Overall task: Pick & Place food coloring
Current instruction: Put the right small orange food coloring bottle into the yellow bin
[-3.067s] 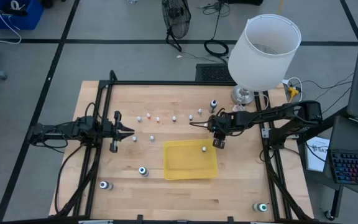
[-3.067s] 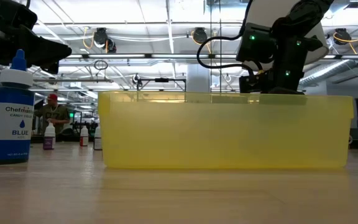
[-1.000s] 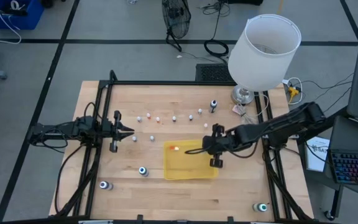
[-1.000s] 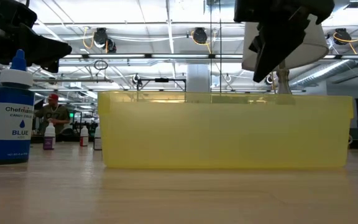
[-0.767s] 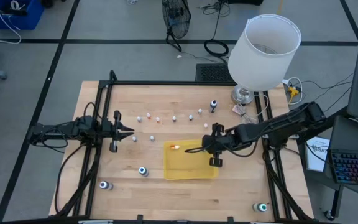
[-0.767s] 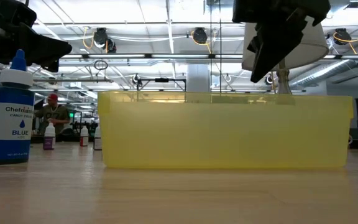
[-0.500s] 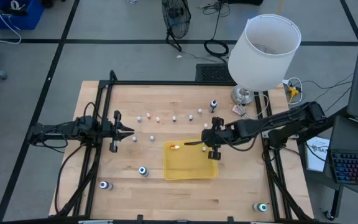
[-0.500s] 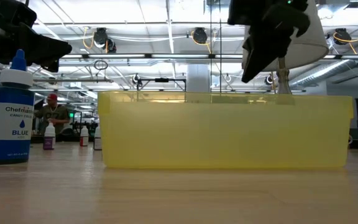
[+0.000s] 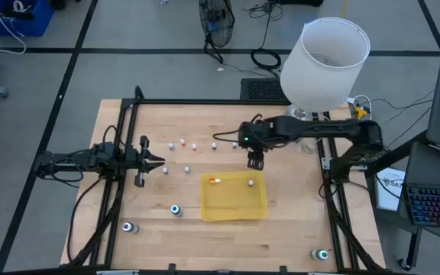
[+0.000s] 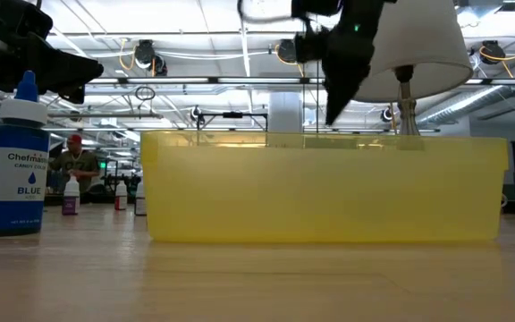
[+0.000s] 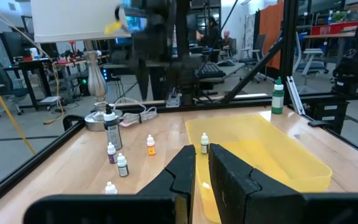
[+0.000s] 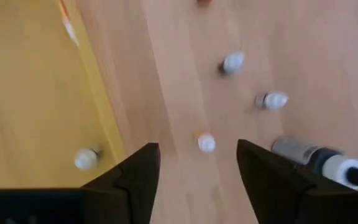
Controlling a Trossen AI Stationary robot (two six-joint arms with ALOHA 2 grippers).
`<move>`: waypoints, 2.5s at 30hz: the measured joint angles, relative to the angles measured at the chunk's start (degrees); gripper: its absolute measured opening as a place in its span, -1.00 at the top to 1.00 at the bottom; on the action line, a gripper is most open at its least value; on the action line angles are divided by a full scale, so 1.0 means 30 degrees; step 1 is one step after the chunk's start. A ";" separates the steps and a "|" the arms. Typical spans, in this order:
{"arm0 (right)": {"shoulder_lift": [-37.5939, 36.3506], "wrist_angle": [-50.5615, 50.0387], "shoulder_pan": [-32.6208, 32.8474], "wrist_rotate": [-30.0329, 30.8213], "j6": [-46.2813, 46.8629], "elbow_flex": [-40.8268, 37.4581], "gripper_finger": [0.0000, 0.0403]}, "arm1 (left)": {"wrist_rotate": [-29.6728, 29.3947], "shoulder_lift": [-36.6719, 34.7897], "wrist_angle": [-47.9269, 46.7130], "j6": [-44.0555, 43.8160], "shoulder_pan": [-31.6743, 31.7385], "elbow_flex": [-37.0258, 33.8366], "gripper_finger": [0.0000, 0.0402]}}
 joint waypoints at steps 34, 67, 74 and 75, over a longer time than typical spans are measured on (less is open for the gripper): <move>0.3619 0.3387 -0.2204 -0.0542 -0.2228 -0.3367 0.01 | 0.0000 0.0000 0.0004 0.0000 0.0000 -0.0007 0.75; 0.3619 0.4975 -0.2201 -0.1084 -0.2567 -0.3930 0.10 | 0.0000 0.0000 0.0007 0.0000 -0.0002 -0.0015 0.75; 0.3619 0.4974 -0.2201 -0.1084 -0.2612 -0.3930 0.39 | 0.0000 0.0000 0.0007 0.0000 -0.0006 -0.0015 0.75; 0.3619 0.4968 -0.2201 -0.1084 -0.2611 -0.3930 0.44 | 0.0000 0.0000 0.0005 0.0000 -0.0005 -0.0015 0.75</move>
